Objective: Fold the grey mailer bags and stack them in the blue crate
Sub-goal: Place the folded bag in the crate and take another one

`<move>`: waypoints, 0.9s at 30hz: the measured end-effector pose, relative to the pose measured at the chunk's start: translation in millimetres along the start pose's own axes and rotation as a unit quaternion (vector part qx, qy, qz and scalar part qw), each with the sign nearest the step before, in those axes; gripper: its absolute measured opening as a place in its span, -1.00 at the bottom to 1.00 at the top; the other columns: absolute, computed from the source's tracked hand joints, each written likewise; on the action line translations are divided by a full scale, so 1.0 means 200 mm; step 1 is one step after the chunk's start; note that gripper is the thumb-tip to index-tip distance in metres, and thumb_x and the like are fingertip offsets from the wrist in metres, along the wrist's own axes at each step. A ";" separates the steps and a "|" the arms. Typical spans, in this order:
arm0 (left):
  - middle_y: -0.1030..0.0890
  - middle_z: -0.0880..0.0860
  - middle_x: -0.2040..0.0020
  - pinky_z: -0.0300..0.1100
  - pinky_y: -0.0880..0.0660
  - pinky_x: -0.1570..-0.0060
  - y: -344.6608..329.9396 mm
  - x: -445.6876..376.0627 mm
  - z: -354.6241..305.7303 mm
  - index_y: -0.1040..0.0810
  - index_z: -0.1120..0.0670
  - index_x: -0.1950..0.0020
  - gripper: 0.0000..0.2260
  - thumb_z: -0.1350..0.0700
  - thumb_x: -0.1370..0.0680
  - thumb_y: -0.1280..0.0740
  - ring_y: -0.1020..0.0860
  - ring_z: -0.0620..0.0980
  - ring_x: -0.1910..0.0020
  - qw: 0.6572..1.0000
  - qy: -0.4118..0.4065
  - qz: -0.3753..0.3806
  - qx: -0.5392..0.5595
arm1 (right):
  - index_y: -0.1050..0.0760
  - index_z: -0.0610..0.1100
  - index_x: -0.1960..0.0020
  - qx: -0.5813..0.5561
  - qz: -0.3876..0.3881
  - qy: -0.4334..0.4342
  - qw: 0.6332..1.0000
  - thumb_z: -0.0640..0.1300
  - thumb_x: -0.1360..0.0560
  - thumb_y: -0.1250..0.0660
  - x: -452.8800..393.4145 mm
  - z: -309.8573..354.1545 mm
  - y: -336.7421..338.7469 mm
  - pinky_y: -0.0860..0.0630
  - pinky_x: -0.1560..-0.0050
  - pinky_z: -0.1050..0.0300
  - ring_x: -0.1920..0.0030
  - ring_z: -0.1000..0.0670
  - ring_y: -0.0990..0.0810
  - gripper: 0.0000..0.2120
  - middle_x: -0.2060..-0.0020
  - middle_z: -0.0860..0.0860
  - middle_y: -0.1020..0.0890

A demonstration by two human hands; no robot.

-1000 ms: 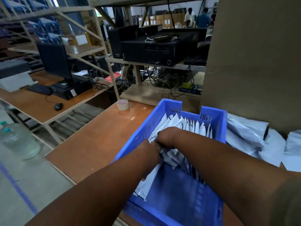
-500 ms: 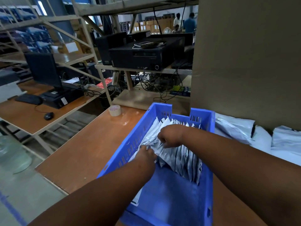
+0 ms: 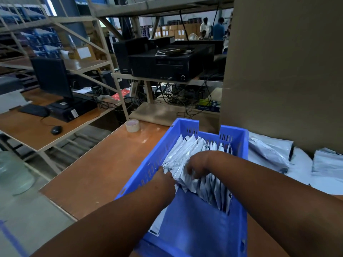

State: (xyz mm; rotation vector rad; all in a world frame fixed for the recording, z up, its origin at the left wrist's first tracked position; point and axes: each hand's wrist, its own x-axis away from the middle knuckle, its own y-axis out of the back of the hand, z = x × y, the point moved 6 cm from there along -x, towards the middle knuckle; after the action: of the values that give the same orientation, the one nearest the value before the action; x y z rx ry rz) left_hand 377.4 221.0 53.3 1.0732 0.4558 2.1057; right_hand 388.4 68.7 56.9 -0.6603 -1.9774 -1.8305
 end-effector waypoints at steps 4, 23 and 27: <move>-0.19 0.05 -0.70 0.48 0.17 -0.55 -0.07 -0.09 0.01 -0.24 -0.03 -0.70 -0.46 -0.08 -0.72 -0.21 0.02 0.20 -0.70 0.998 0.033 0.052 0.009 | -0.57 0.10 -0.37 -0.017 -0.001 0.001 1.000 0.23 -0.66 -0.23 0.03 0.01 0.00 -0.49 -0.31 -0.08 -0.26 -0.12 -0.58 -0.62 -0.26 0.00 -0.63; -0.62 -0.03 -0.29 0.04 -0.58 -0.17 0.77 0.09 0.02 -0.58 -0.13 -0.42 -0.60 -0.13 -0.58 -0.42 -0.61 0.09 -0.24 0.985 -0.049 -0.137 0.089 | -0.58 0.14 -0.34 -0.046 -0.183 0.038 0.981 0.12 -0.64 -0.32 0.79 -0.19 0.11 -0.53 -0.14 -0.01 -0.21 -0.10 -0.62 -0.70 -0.24 0.01 -0.65; -0.61 0.01 -0.32 0.03 -0.54 -0.11 1.14 0.12 -0.07 -0.58 -0.12 -0.41 -0.62 -0.17 -0.61 -0.37 -0.59 0.13 -0.27 0.973 -0.054 -0.211 0.074 | -0.60 0.11 -0.30 -0.073 -0.236 0.003 0.969 0.05 -0.65 -0.30 1.09 -0.48 0.04 -0.53 -0.19 0.01 -0.22 -0.08 -0.61 -0.75 -0.27 0.03 -0.65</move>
State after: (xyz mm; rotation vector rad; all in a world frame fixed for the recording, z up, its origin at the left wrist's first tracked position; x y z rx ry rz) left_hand 255.6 84.6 192.1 1.0597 0.7273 1.6509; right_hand 210.0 -5.9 194.4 -0.2264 -2.1457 -2.2601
